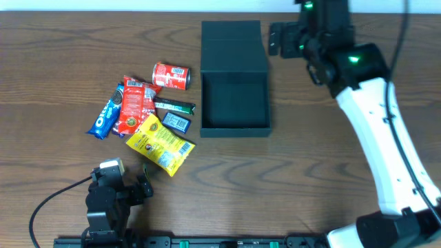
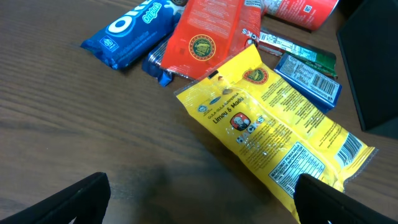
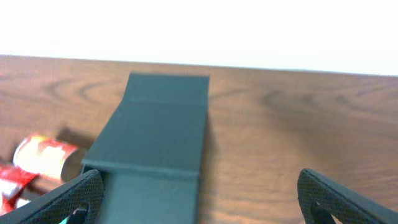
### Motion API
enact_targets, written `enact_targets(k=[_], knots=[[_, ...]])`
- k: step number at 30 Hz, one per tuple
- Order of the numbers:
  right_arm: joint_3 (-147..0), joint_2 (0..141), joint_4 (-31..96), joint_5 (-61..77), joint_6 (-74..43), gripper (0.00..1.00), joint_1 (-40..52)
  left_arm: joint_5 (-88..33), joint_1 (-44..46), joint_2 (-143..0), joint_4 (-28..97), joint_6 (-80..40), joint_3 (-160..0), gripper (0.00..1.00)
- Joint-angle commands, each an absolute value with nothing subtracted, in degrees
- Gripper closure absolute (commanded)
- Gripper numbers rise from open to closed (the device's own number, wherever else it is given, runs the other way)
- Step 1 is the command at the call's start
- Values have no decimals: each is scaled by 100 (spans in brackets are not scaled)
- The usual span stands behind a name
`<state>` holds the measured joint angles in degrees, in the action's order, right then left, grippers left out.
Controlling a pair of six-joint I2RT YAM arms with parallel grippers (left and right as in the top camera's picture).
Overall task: Pack container
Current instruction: 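Release the box and raise the right gripper away to the upper right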
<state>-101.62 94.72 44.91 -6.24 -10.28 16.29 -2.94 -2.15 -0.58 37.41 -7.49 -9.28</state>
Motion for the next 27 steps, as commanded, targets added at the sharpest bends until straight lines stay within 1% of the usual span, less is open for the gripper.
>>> enact_targets(k=[1, 7, 15, 17, 20, 22, 24, 25, 27], knots=[[-10108, 9651, 4423, -705, -805, 1, 1485, -231, -222, -25, 3793, -749, -902, 4], [-10106, 9666, 4180, -703, -755, 1, 1463, -226, -222, -25, 3791, -749, -902, 4], [-10106, 9666, 4191, -690, -650, 1, 1463, -233, -222, -25, 3791, -751, -902, 5], [-10106, 9666, 4174, -563, -519, 1, 1463, -204, -222, -25, 3614, -781, -902, 4], [-10106, 9666, 4152, -530, -502, 1, 1466, -766, -222, -25, 3280, -1625, -899, 4], [-10106, 9666, 4160, -384, -473, 1, 1463, -825, -222, -25, 3162, -1833, -899, 4], [-10106, 9666, 4189, 58, -231, 1, 1466, -1074, -222, -25, 2349, -2104, -902, 5], [-10106, 9666, 4228, 322, -139, 1, 1466, -1127, -222, -27, 1745, -2073, -902, 5], [-10103, 9677, 4316, 801, 58, 1, 1466, -954, -226, -73, 996, -1951, -919, 5]])
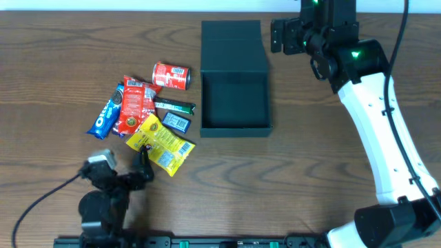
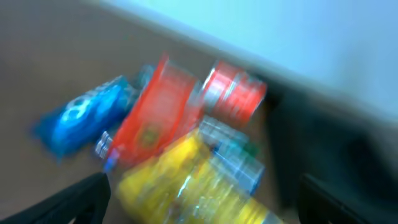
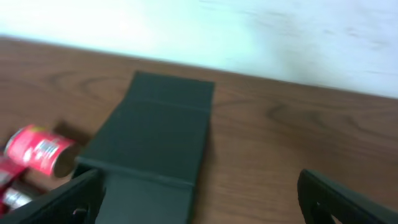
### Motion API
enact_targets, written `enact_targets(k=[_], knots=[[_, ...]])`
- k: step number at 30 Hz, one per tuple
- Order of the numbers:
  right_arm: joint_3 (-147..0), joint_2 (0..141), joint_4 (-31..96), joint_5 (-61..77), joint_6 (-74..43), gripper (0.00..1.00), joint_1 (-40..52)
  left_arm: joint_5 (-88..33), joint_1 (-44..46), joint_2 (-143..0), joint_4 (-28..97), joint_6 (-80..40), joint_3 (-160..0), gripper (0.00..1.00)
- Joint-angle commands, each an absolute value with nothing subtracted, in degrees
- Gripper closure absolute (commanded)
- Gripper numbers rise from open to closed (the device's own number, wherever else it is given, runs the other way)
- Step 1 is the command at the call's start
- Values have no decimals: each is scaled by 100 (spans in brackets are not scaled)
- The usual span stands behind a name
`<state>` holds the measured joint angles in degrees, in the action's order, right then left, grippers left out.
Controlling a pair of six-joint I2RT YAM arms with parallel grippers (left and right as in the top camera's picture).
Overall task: Pack container
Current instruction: 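Release the box and raise the right gripper away to the upper right, then reach the left gripper into the pile and grasp the red snack bag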
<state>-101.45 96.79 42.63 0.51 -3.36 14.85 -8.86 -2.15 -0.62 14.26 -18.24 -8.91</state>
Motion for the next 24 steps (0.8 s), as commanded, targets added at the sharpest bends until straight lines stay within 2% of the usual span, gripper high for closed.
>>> enact_targets(k=[1, 6, 13, 16, 18, 24], knots=[[-10103, 9688, 4383, 1074, 217, 1, 1466, -851, -228, -143, 843, -1927, -956, 5], [-10103, 9751, 4928, 1697, 827, 1, 1463, -690, -228, -1341, 1057, -1232, -1708, 5], [-10110, 9629, 6141, 1697, 1345, 1, 1463, -714, -228, -4377, 1957, 248, -3962, 5], [-10110, 9393, 6541, 1754, 1385, 1, 1463, -1098, -228, -5719, 2683, 298, -5153, 5], [-10103, 9059, 6689, 1741, 1603, 1, 1437, -1431, -228, -6283, 2718, 296, -5616, 5], [-9585, 8095, 6543, 1730, 2196, 1, 1160, -1586, -228, -7050, 2541, 272, -5833, 5]])
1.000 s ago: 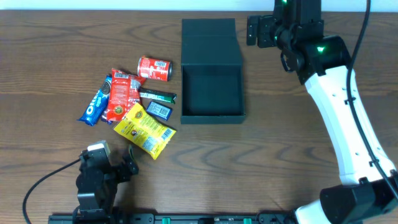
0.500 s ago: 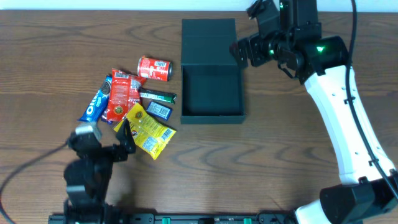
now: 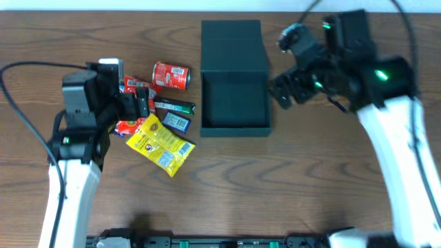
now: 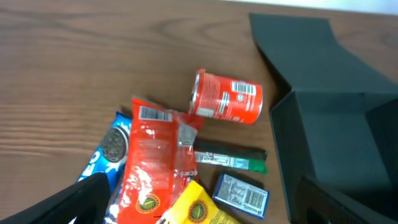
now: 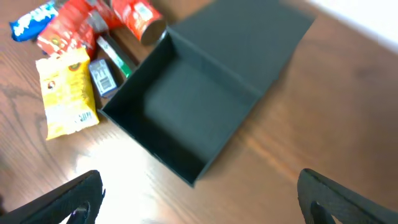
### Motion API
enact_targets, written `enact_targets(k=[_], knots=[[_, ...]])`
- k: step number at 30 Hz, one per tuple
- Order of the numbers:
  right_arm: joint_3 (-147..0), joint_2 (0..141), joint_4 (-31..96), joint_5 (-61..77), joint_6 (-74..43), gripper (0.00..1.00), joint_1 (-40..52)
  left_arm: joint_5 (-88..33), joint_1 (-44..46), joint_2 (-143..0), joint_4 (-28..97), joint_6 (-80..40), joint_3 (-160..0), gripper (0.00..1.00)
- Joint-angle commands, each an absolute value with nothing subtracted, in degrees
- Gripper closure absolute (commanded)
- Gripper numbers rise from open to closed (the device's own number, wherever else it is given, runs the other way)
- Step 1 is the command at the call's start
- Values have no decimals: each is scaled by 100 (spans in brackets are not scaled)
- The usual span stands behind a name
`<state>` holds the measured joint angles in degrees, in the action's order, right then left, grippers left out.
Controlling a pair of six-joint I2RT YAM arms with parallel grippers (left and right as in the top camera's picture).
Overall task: Pack container
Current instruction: 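Reach the left gripper into the pile and grasp the red snack bag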
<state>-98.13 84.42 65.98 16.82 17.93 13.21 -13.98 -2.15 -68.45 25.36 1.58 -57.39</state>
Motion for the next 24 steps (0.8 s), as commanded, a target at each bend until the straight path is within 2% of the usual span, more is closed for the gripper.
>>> enact_targets(k=[1, 14, 19, 24], knots=[[-9432, 8029, 6462, 1734, 2193, 1, 1105, -1514, -228, -7207, 2493, 285, -5833, 5], [-9063, 8169, 6405, 1739, 2126, 1, 1068, -978, -128, -9290, 2001, 777, -5830, 4], [-9063, 8171, 6396, 1741, 2126, 1, 1068, 209, 165, -9653, 1966, 808, -5830, 4], [-9063, 8171, 6390, 1739, 2029, 1, 1068, 878, 388, -9998, 1752, 899, -5833, 3]])
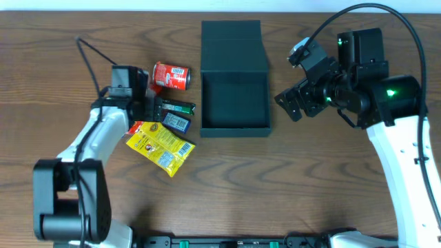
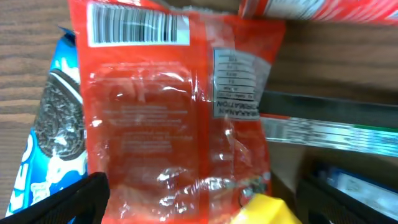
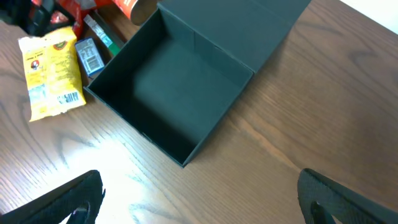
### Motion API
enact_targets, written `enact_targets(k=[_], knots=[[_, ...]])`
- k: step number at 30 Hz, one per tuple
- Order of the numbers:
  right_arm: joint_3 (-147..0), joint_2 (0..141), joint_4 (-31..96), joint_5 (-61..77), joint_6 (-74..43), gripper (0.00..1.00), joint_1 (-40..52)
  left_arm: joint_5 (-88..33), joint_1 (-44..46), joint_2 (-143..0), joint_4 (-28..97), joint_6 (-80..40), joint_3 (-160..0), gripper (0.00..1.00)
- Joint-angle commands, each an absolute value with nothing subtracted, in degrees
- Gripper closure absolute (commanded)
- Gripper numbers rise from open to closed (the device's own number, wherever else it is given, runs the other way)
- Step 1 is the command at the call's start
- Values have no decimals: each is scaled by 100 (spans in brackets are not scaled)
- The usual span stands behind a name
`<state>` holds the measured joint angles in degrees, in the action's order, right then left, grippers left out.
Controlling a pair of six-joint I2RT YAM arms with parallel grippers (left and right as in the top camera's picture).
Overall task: Pack container
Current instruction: 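Reach the left gripper into the pile and grasp the red snack bag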
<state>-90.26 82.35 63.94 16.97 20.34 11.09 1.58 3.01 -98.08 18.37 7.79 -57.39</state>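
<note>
A black box (image 1: 234, 103) stands open at mid-table, its lid (image 1: 233, 45) folded back; the right wrist view shows the box (image 3: 168, 93) bare inside. Left of it lies a snack pile. There is a red can (image 1: 171, 76), a green bar (image 1: 178, 107), a small blue pack (image 1: 177, 122) and a yellow packet (image 1: 160, 145). My left gripper (image 1: 141, 107) is open, low over a red packet (image 2: 174, 112), with an Oreo pack (image 2: 53, 137) beside it. My right gripper (image 1: 289, 103) hangs open to the right of the box, holding nothing.
The wooden table (image 1: 310, 186) stretches to the front and right of the box. A black cable (image 1: 89, 55) loops from the left arm over the table's left part. The table's back edge meets a white wall behind the lid.
My left gripper has come down close over the red packet, which now fills its wrist view. My right gripper has stayed to the right of the box, shifted only slightly. No item has moved.
First my left gripper sat near the table's front edge by the yellow packet, and my right gripper was at the back beside the lid. Later the left was above the snack pile and the right beside the box. Now the left is low over the red packet.
</note>
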Motion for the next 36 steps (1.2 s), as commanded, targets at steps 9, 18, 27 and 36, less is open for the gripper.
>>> enact_targets(k=[9, 18, 27, 36], knots=[[-9063, 8171, 6390, 1743, 1966, 1, 1068, 961, 405, -10189, 1404, 602, -5833, 24], [-9063, 8171, 6316, 1743, 1968, 1, 1068, 963, 405, -10189, 1409, 554, -5833, 80], [-9063, 8171, 6239, 1743, 1970, 1, 1068, 967, 416, -9863, 1538, 362, -6010, 95], [-9063, 8171, 6149, 1741, 1973, 1, 1068, 1455, 416, -8591, 1584, 272, -6394, 95]])
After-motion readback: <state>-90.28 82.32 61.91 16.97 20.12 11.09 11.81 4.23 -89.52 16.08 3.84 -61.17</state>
